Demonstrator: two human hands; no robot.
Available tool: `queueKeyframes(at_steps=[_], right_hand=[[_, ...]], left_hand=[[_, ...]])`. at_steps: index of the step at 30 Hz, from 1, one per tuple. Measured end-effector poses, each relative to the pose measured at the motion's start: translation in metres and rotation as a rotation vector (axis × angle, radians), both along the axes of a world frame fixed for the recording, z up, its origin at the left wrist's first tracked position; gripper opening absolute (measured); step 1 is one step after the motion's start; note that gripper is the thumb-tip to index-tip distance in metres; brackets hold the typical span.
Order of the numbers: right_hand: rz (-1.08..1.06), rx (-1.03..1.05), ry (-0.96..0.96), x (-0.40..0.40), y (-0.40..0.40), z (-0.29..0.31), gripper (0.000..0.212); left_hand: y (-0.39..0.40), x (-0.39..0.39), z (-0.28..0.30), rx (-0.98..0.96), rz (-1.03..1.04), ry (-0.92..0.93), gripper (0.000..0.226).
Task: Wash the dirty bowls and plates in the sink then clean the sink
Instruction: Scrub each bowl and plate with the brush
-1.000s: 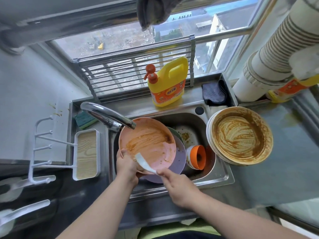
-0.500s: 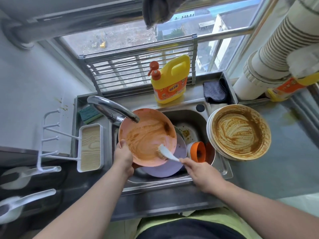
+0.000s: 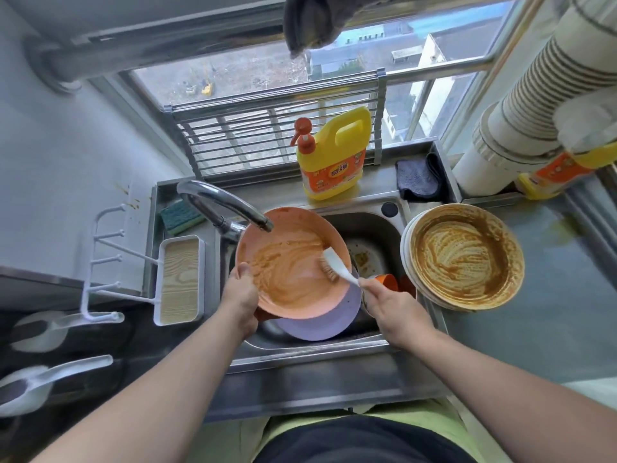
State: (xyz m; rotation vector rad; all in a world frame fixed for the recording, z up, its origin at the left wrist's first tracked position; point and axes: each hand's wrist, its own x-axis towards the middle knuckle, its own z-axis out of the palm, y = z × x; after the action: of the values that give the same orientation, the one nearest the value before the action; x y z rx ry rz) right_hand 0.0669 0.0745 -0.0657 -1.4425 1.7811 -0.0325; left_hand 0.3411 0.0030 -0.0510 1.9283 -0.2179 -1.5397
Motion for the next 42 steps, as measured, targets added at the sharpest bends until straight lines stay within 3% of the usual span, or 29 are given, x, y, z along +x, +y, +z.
queueKeyframes(at_steps=[2,5,11,16,19,23,25,28,32,36,38,42], right_hand=[[0.005,-0.025,-0.064,0.020,-0.004,0.005,0.034],[0.174,-0.016,-0.170,0.052,0.027,0.006,0.033],[-0.043,-0.007,-0.070,0.017,-0.006,-0.005,0.031],[0.117,0.035,-0.166,0.043,0.036,0.008,0.032],[0.065,0.046,0.041,0.002,0.009,0.002,0.035],[0.213,-0.094,0.310,-0.009,-0.036,0.005,0.037],[0.218,-0.101,0.338,-0.005,-0.039,-0.001,0.040],[0.175,0.041,0.178,0.015,-0.007,-0.015,0.035],[0.252,0.071,0.040,0.028,0.030,-0.015,0.034],[0.305,-0.065,0.298,0.001,-0.014,-0.021,0.047],[0.335,-0.119,0.339,0.002,-0.025,-0.021,0.052],[0.406,0.064,0.092,0.037,0.015,-0.010,0.038]], left_hand=[[0.001,-0.004,0.003,-0.014,-0.005,0.004,0.028],[-0.005,-0.004,0.007,-0.033,0.031,-0.027,0.034],[-0.003,-0.001,0.011,-0.044,-0.059,-0.050,0.029],[-0.009,-0.002,0.019,-0.078,-0.030,-0.094,0.031],[-0.003,0.002,0.019,-0.175,-0.210,-0.167,0.035],[0.007,-0.003,0.020,-0.320,-0.631,-0.339,0.044],[0.003,-0.004,0.024,-0.344,-0.698,-0.425,0.051],[-0.009,0.002,0.028,-0.371,-0.666,-0.493,0.078],[-0.013,0.008,0.038,-0.389,-0.807,-0.590,0.060],[-0.007,0.004,0.047,-0.407,-1.008,-0.638,0.047],[-0.011,0.000,0.048,-0.395,-0.993,-0.643,0.048],[-0.023,0.002,0.047,-0.432,-0.912,-0.634,0.047]])
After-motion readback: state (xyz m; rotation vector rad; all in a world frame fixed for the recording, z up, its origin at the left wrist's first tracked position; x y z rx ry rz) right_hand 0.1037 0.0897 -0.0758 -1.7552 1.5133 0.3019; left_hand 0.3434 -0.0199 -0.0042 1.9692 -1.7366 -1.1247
